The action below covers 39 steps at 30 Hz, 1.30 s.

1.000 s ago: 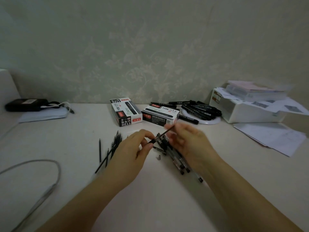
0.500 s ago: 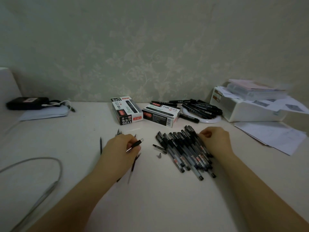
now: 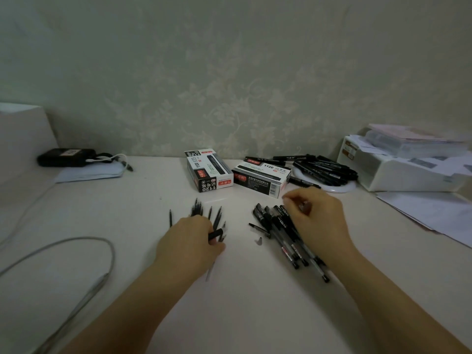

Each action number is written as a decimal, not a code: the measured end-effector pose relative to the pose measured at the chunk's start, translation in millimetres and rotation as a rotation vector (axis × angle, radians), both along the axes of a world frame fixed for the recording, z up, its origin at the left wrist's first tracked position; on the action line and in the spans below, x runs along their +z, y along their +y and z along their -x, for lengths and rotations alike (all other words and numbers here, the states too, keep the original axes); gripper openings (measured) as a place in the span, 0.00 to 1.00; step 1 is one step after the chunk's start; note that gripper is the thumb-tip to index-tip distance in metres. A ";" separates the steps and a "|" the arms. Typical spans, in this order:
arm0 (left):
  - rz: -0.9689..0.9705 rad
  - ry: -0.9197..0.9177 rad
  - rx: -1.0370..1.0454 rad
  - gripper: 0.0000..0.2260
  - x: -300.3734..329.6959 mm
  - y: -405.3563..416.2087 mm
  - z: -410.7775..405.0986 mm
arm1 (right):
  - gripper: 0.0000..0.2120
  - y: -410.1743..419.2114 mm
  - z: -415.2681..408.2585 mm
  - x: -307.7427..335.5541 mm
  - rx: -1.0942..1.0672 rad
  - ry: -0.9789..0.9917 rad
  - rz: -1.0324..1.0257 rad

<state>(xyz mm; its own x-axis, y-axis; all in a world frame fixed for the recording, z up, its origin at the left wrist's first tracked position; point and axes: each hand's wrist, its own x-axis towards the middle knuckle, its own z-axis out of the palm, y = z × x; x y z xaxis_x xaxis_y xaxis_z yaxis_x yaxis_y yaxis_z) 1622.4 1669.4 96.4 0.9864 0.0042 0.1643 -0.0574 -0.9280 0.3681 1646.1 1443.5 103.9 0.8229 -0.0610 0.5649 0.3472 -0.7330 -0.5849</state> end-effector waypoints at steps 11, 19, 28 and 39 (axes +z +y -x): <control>0.883 -0.150 -0.075 0.09 26.3 -10.7 4.3 | 0.09 46.0 29.2 5.5 0.598 0.601 -0.622; 1.068 0.101 -0.183 0.10 18.0 -18.6 5.7 | 0.06 47.3 29.1 11.2 0.572 0.652 -0.880; 0.881 0.190 -0.431 0.08 11.7 -23.0 7.7 | 0.13 28.2 21.0 22.3 0.422 0.422 -1.410; 0.979 0.162 -0.444 0.08 13.7 -20.4 7.0 | 0.12 30.3 19.7 19.1 0.409 0.430 -1.300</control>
<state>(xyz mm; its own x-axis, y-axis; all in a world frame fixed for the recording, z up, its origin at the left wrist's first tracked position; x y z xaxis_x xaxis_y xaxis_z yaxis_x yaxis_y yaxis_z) 1615.5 1649.0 110.1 0.9418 -0.3003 0.1513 -0.1992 -0.1357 0.9705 1626.3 1473.8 123.0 0.9986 -0.0533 -0.0011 0.0258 0.5026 -0.8641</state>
